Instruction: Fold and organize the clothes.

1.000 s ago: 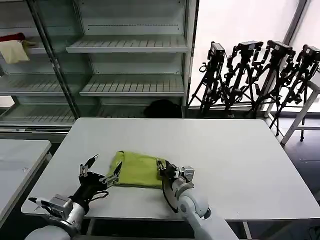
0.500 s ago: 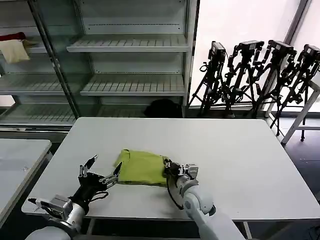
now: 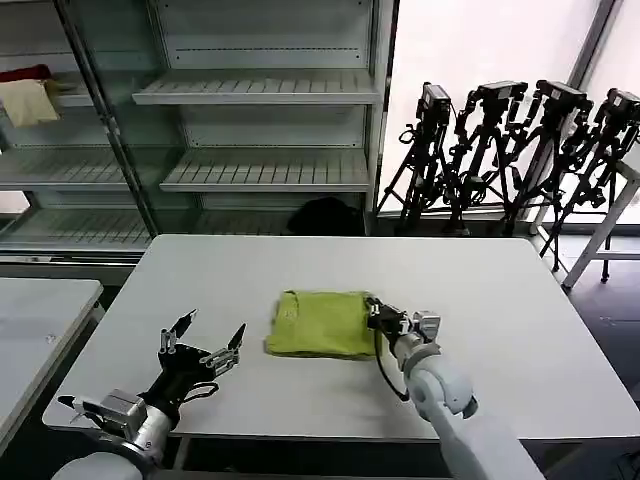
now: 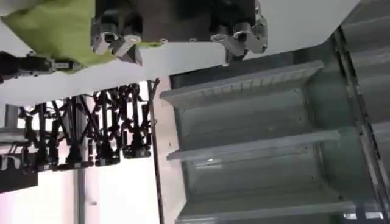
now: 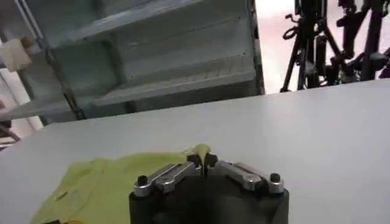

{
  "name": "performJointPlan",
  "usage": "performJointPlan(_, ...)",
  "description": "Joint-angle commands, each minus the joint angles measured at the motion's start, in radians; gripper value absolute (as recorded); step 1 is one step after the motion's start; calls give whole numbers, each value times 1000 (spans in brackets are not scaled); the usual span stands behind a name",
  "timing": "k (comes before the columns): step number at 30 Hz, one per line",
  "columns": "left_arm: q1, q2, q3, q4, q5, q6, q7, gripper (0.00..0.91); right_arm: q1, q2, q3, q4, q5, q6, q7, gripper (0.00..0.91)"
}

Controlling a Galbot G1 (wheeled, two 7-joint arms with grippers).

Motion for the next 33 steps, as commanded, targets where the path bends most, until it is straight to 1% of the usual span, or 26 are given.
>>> performJointPlan(1,1,0,0,4,0,-1,-1,907,-2,-73,99,-44,-65,30,-75,907)
performJointPlan(3,2,0,1,2,0,-2,-1,907,4,-74,114,-64,-94,26,-121,907)
performJointPlan(6,4,0,2,-1,1,-2,-1,907,-13,-86,125,-54,-108,5,-167,907)
performJointPlan(8,3,0,2,-2,0,-2,-1,907,-31,-99,127,-31,-138,2,-190,907)
performJointPlan(9,2,0,4,-1,1,-2,0,907,-45,-107,131,-17,-188,-1,-210,907)
performJointPlan(11,1,-1,9,0,1,-2,0,907,-60,-115,141,-8,-256,14,-215,907)
performJointPlan(14,5,-4,13,-8,1,-4,1,907,-94,-136,185,51,-268,40,-190,907)
performJointPlan(15,10,-5,13,-12,1,-5,1,907,-123,-151,205,73,-265,61,-180,907)
performJointPlan(16,13,-5,13,-15,1,-7,1,907,-141,-165,221,100,-262,80,-168,907)
performJointPlan(17,17,-5,12,-17,1,-12,1,907,-191,-194,252,142,-251,118,-137,907)
performJointPlan(19,23,-5,12,-15,4,-37,-1,907,-271,-231,333,251,-212,161,-89,907)
performJointPlan(20,24,-5,13,-15,4,-43,-1,907,-310,-242,368,288,-189,171,-80,907)
performJointPlan(22,28,-8,20,-11,8,-69,-1,907,-468,-274,485,386,-128,230,-57,907)
performJointPlan(23,31,-8,23,-9,12,-75,-1,907,-517,-276,512,399,-125,246,-43,907)
performJointPlan(24,34,-11,31,-5,23,-88,-1,907,-595,-270,555,454,-124,279,-9,907)
performJointPlan(25,35,-14,35,1,29,-99,-1,907,-656,-260,590,474,-124,302,22,907)
performJointPlan(26,37,-18,40,8,34,-106,-1,907,-703,-249,613,501,-130,331,46,907)
performJointPlan(27,41,-21,43,12,36,-112,-1,907,-748,-237,628,522,-152,355,90,907)
performJointPlan(28,45,-24,45,16,38,-124,-1,907,-788,-223,634,534,-179,371,125,907)
performJointPlan(29,51,-26,46,18,39,-135,-2,907,-832,-209,634,548,-224,393,156,907)
performJointPlan(30,57,-30,46,20,40,-146,-4,907,-886,-186,627,564,-259,425,187,907)
performJointPlan(31,62,-33,46,22,40,-155,-7,907,-930,-172,610,576,-296,464,234,907)
performJointPlan(33,71,-36,41,27,47,-178,-7,907,-1017,-145,586,593,-369,543,278,907)
